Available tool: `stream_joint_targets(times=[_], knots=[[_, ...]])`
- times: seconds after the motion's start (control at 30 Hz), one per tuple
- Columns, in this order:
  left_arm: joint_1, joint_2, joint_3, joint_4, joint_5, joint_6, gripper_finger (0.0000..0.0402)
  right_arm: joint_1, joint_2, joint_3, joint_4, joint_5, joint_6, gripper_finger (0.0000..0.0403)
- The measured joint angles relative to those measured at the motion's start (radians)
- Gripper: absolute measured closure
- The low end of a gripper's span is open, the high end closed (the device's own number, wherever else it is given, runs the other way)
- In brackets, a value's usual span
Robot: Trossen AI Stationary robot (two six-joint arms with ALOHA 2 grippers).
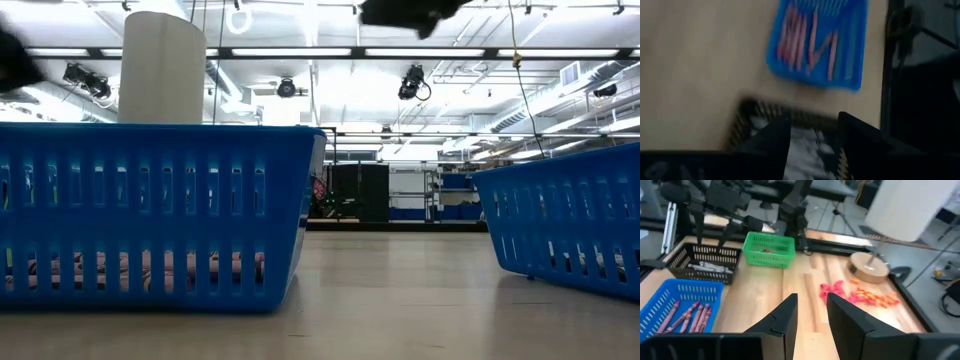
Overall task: Sort crayons
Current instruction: Return to Home Position
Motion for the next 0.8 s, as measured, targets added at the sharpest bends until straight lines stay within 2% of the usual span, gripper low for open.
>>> stream_joint_targets(times=[0.27, 0.43, 0.67, 0.8], knots=[[0.022, -0.242, 0.000, -0.029, -0.320, 0.431, 0.0226, -0.008, -0.319, -0.278, 0.171, 0.064, 0.037, 0.0306], [0.059, -0.367, 0.000, -0.028, -0.517, 0.638, 0.0226, -0.015, -0.507, -0.410, 0.221, 0.099, 0.084, 0.0318], [0.189, -0.450, -0.008, -0.059, -0.537, 0.763, 0.0226, -0.011, -0.712, -0.495, 0.170, 0.165, 0.106, 0.0321], [0.274, -0.513, -0.090, -0.034, -0.538, 0.777, 0.0226, -0.011, -0.803, -0.562, 0.159, 0.165, 0.101, 0.0321]])
